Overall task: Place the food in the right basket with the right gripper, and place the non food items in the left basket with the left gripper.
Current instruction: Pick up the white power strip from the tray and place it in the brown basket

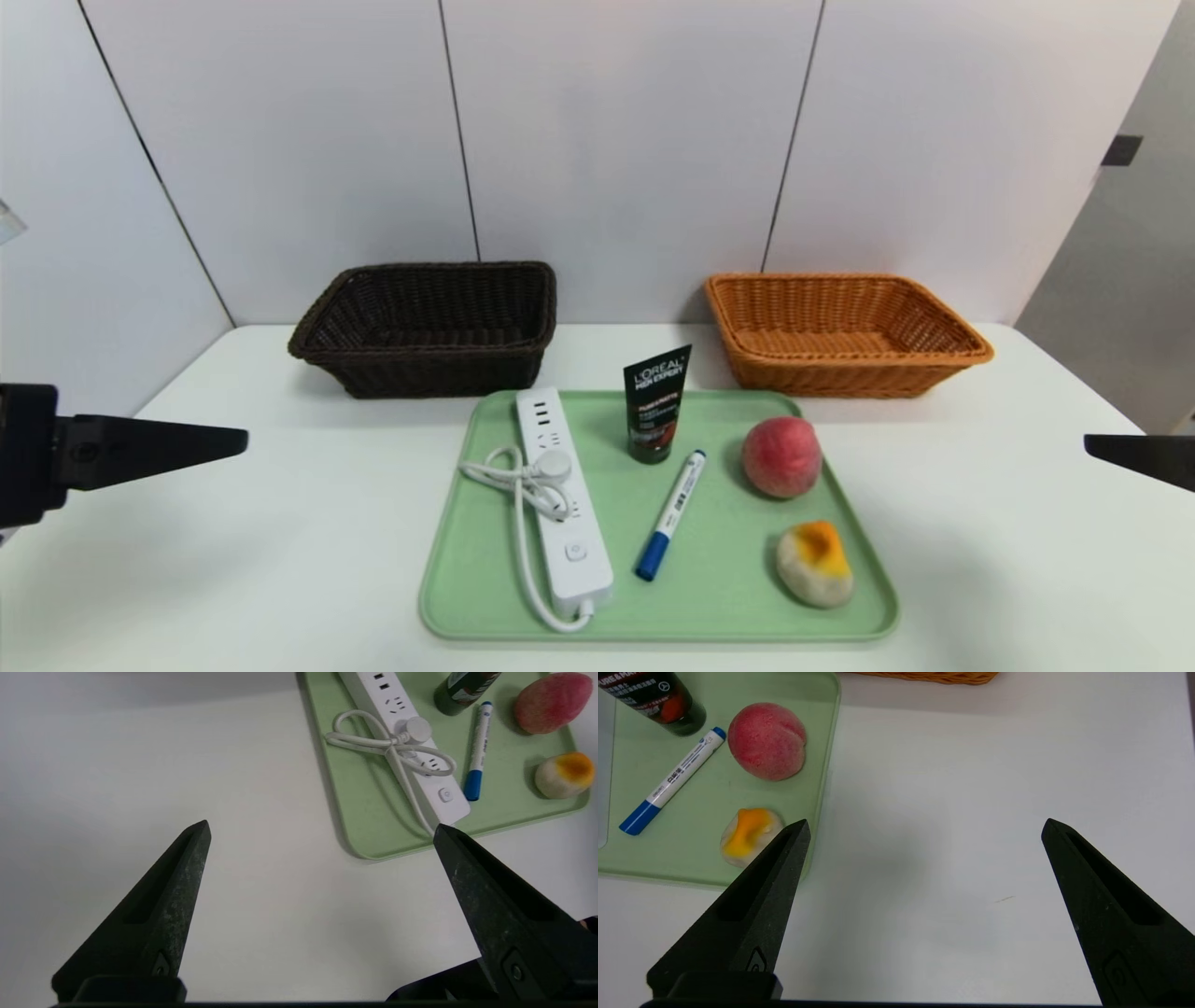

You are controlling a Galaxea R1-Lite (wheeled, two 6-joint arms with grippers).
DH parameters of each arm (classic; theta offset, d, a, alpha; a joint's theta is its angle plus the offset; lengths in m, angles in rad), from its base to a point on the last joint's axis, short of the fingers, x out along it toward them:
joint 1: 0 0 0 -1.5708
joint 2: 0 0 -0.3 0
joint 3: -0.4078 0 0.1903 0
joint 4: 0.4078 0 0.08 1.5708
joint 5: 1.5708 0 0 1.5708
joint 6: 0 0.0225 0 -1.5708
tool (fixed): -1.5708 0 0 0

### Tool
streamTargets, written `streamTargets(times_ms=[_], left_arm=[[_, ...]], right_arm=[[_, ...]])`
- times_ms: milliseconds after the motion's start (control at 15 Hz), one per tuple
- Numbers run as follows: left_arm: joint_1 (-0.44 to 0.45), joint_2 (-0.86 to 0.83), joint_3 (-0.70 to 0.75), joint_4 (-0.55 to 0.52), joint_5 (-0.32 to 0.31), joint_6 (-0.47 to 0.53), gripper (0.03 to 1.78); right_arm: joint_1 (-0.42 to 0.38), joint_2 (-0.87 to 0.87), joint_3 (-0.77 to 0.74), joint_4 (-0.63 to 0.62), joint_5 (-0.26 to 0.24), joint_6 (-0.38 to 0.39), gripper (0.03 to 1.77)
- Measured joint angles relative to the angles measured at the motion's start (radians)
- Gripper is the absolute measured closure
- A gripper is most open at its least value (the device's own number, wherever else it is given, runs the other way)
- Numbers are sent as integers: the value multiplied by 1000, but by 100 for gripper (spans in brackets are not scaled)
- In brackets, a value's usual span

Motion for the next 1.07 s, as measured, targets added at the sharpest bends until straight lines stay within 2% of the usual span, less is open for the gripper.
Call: streamTargets(times_ms=[133, 267, 467, 667, 867, 1067], left_arm=[[-106, 63, -51, 1, 4, -97, 12], [-191, 119, -88, 5, 6, -153, 12], [-300, 197, -124, 18, 7, -165, 12], [-371, 275, -172, 19, 15, -171, 12], [-431, 378, -234, 14, 71, -209, 12], [-502, 500, -329, 17, 155, -296, 12]], right_arm=[[26, 72, -72, 41, 57, -21, 9], [83, 120, -113, 43, 71, -24, 9], [168, 171, -152, 32, 88, -25, 9], [219, 205, -182, 29, 99, -19, 9], [248, 226, -196, 27, 101, -13, 9], [253, 236, -193, -14, 101, -7, 9]])
